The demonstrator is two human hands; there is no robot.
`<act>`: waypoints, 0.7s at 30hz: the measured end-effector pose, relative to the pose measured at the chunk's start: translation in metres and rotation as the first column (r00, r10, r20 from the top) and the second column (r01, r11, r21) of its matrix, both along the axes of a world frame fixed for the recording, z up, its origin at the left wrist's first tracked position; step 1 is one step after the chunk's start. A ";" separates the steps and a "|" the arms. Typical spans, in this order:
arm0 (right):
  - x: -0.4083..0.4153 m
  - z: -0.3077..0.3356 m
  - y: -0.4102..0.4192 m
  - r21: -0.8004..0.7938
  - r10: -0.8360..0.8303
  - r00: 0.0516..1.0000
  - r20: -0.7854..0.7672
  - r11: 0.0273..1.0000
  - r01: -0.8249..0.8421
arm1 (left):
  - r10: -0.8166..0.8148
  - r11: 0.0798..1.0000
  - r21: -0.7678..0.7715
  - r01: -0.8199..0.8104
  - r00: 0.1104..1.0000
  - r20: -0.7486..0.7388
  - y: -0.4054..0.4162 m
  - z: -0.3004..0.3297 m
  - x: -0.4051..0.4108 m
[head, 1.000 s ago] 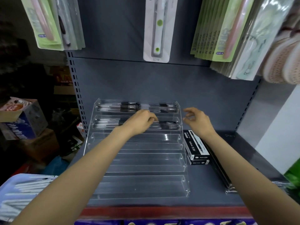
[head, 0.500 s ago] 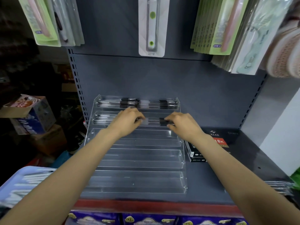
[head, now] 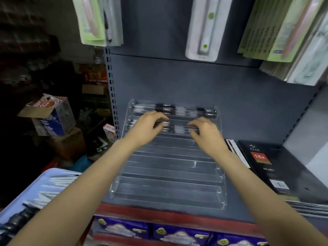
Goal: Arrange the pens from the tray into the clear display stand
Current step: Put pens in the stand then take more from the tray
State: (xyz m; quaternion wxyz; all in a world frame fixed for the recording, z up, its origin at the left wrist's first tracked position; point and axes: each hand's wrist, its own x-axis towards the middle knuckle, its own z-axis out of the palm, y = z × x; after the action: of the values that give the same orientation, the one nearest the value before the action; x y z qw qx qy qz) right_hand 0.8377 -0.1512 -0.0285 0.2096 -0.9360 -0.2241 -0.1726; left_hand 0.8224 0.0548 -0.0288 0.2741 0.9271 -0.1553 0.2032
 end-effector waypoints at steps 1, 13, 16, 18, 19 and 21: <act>-0.006 0.000 0.012 0.040 0.028 1.000 -0.011 0.999 -0.027 | 0.017 0.999 -0.037 -0.015 0.999 0.030 0.011 0.000 -0.009; -0.119 -0.047 0.276 0.213 0.231 0.947 -0.225 0.960 -0.183 | 0.258 0.958 -0.082 -0.276 0.949 -0.181 0.262 -0.072 -0.147; -0.149 -0.079 0.342 0.197 0.267 0.892 -0.366 0.958 -0.206 | 0.287 0.946 -0.050 -0.320 0.901 -0.325 0.329 -0.105 -0.181; -0.165 -0.102 0.376 0.165 0.272 0.838 -0.472 0.962 -0.219 | 0.300 0.940 -0.040 -0.340 0.875 -0.380 0.364 -0.126 -0.202; -0.172 -0.116 0.391 0.152 0.269 0.818 -0.508 0.963 -0.222 | 0.304 0.937 -0.039 -0.348 0.862 -0.405 0.378 -0.136 -0.211; -0.183 -0.145 0.415 0.102 0.234 0.783 -0.577 0.971 -0.215 | 0.315 0.931 -0.017 -0.364 0.827 -0.465 0.402 -0.158 -0.226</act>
State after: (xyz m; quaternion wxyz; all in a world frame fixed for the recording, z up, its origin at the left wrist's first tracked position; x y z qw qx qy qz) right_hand 0.6542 0.2640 -0.1730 0.3017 -0.9067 -0.2558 0.1464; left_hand 0.5963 0.4563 -0.1866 0.3105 0.9456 0.0915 0.0340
